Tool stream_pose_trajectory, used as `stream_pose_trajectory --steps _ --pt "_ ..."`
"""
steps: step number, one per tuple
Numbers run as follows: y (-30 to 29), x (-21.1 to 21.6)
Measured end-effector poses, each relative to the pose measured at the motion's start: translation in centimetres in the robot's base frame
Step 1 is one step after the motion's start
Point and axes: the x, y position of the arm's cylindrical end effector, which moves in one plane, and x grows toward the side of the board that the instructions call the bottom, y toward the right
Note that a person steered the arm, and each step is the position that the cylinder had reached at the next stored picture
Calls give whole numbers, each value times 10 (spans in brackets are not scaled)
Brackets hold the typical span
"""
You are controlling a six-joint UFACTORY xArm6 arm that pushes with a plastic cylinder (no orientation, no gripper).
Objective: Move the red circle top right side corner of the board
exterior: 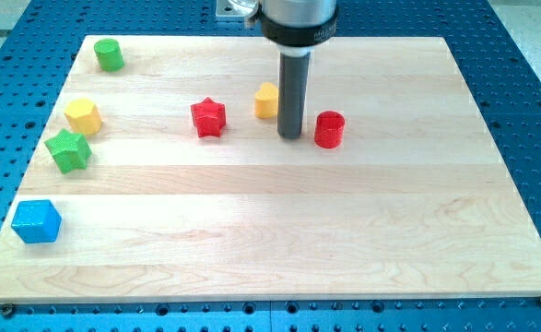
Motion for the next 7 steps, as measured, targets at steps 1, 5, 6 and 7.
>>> stream_pose_trajectory --steps 1,5,6,7 --pt "35 18" --pt "141 -122" --pt "151 -101" --pt "184 -153"
